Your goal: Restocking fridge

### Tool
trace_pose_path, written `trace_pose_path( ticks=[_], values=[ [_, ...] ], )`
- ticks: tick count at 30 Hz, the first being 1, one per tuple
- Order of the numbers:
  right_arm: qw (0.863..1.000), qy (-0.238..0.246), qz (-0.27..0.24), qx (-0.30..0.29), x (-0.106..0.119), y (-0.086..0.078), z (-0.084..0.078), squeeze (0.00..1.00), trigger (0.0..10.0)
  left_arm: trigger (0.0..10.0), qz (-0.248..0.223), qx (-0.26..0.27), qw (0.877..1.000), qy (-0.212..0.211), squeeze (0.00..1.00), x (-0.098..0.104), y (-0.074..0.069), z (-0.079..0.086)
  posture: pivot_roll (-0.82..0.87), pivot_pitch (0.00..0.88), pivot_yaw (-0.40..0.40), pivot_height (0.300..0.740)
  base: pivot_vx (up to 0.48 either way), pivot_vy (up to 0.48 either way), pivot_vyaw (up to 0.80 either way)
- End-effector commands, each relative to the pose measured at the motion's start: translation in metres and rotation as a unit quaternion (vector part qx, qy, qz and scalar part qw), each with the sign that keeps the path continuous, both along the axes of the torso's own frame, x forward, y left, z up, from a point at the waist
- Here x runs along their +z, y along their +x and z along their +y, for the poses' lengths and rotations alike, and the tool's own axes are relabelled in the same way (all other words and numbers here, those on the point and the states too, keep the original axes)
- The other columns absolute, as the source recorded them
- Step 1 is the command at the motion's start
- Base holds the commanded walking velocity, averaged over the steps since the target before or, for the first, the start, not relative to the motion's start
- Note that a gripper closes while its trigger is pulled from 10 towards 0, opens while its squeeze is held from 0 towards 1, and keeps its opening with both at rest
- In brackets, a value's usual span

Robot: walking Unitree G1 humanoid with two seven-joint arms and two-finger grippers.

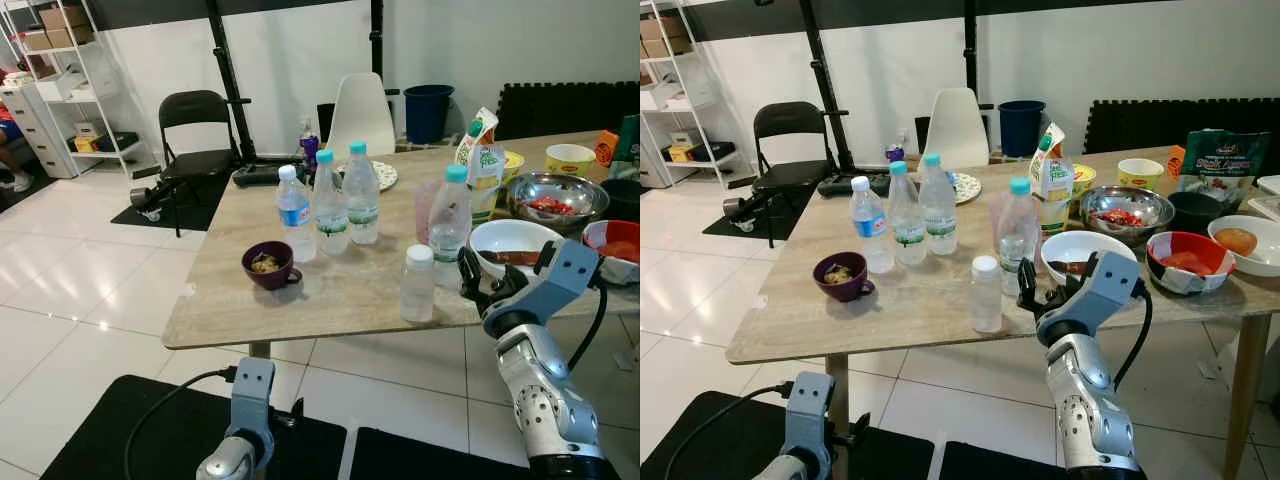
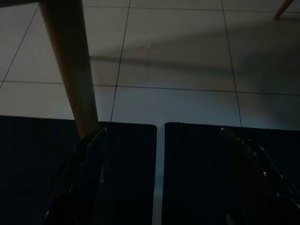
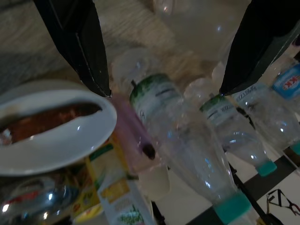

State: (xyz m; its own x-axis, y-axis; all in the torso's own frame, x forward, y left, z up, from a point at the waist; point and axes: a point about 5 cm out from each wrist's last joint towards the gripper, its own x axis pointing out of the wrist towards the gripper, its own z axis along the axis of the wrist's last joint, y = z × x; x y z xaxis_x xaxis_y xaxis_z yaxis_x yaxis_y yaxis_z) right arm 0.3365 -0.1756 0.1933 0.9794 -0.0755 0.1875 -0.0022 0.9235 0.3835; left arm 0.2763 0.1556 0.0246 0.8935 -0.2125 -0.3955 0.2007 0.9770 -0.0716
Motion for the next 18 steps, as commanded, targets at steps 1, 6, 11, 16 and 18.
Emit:
trace_pose_path(
  ticks=[1,6,11,16,18],
  values=[
    [0.999,-0.034,-0.019,-0.024,0.008,0.003,-0.002,1.00,10.0,10.0,0.002,-0.002,1.000,0.004,0.00,-0.002,-0.001,-0.003,-0.05,0.054,0.078,0.740,0.000,0.000,0.00],
    [0.997,-0.055,-0.048,-0.019,0.024,0.007,0.001,1.00,10.0,10.0,0.001,-0.002,1.000,0.001,0.00,-0.002,0.000,-0.004,-0.05,0.060,0.081,0.740,0.000,0.000,0.00],
    [0.992,-0.102,-0.048,0.052,0.025,0.010,0.027,0.00,10.0,10.0,0.000,-0.002,1.000,0.001,0.00,-0.002,0.000,-0.005,-0.06,0.065,0.087,0.740,0.000,0.000,0.00],
    [0.968,-0.195,-0.046,0.154,0.015,0.011,0.069,0.00,10.0,10.0,-0.003,-0.007,1.000,0.003,0.00,-0.001,0.001,-0.006,-0.05,0.075,0.082,0.740,0.000,0.000,0.00],
    [0.961,-0.217,-0.045,0.166,0.010,0.013,0.075,0.00,10.0,10.0,-0.006,-0.008,1.000,0.004,0.00,0.001,0.002,-0.007,-0.05,0.081,0.079,0.740,0.000,0.000,0.00]
  ],
)
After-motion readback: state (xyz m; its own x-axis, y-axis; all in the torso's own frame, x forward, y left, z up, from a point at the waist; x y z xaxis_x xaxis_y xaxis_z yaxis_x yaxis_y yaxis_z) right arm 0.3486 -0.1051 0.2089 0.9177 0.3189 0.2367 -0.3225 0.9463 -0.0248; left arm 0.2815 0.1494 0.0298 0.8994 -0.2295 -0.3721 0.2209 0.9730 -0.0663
